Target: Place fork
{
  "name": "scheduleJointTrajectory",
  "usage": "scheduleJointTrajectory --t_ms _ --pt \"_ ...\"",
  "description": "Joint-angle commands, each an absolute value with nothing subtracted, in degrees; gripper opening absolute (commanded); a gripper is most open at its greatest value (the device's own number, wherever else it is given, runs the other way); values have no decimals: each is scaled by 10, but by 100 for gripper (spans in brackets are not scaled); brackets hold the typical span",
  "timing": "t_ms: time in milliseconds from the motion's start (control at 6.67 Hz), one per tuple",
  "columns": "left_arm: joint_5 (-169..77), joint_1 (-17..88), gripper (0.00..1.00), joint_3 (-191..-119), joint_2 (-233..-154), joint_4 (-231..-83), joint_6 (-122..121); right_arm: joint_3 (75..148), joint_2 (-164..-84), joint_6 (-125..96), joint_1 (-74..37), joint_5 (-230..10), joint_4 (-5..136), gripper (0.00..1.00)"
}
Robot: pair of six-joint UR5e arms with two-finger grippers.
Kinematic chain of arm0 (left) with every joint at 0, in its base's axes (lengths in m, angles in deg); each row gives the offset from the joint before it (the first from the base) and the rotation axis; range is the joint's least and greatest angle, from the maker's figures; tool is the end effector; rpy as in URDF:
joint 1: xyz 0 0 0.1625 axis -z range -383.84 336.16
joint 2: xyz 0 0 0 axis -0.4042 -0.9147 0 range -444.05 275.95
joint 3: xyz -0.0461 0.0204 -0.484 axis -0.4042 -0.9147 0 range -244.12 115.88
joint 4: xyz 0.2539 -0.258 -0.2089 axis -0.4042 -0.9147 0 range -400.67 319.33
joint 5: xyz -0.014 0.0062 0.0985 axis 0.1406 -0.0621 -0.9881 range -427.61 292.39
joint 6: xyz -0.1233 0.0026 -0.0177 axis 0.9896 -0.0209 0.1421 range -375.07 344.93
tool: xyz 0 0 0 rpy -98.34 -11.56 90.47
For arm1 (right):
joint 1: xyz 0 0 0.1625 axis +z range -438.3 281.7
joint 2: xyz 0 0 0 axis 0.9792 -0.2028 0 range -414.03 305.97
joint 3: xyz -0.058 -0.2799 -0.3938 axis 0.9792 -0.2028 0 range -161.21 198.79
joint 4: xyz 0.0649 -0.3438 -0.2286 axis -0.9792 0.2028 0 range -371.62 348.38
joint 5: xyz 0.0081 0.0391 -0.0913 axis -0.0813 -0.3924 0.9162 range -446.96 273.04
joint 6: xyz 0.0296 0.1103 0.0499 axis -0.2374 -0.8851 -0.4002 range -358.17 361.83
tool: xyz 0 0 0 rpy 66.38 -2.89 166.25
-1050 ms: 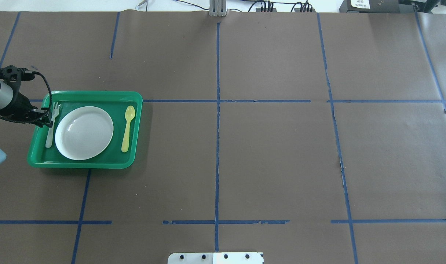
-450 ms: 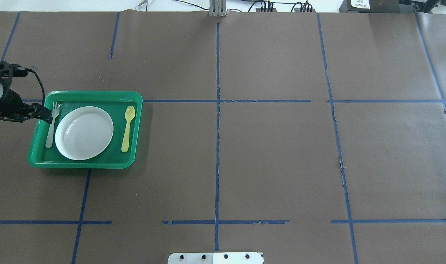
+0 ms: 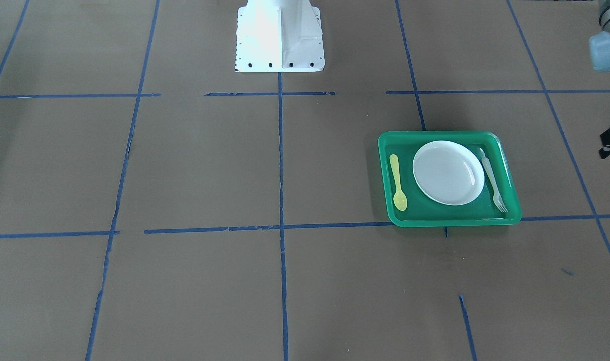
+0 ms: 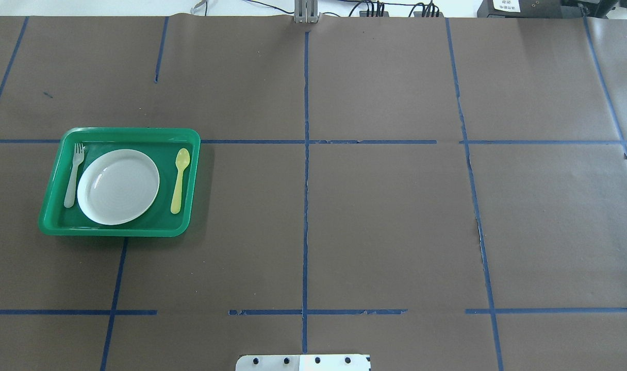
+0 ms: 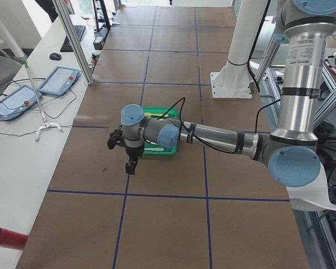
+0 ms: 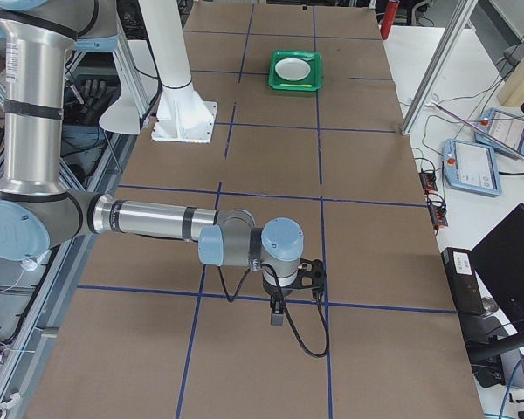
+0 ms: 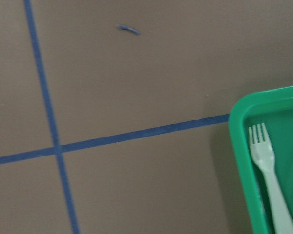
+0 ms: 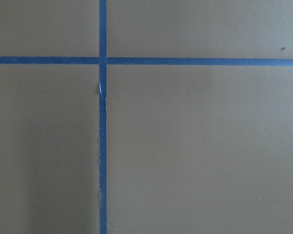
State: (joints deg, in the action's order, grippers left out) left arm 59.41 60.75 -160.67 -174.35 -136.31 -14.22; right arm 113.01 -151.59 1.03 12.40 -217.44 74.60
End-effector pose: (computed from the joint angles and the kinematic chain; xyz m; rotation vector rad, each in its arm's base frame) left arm -0.0095 -0.5178 0.6774 0.1750 0.6546 0.1469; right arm 0.0576 -0.4311 0.7619 0.0068 -0.7064 0.0223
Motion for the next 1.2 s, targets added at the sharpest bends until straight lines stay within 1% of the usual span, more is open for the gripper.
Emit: scheduleJointTrajectory --t_ms 0,300,1050 --pt "625 703 100 -1602 -1698 -1349 -186 1130 -1516 10 124 -2174 746 100" --pt "662 702 100 -1601 -1679 -1352 -185 1130 -1516 10 124 -2174 746 100" --pt "661 701 100 -1601 -1689 -1355 -184 1130 -1516 10 124 -2175 746 100"
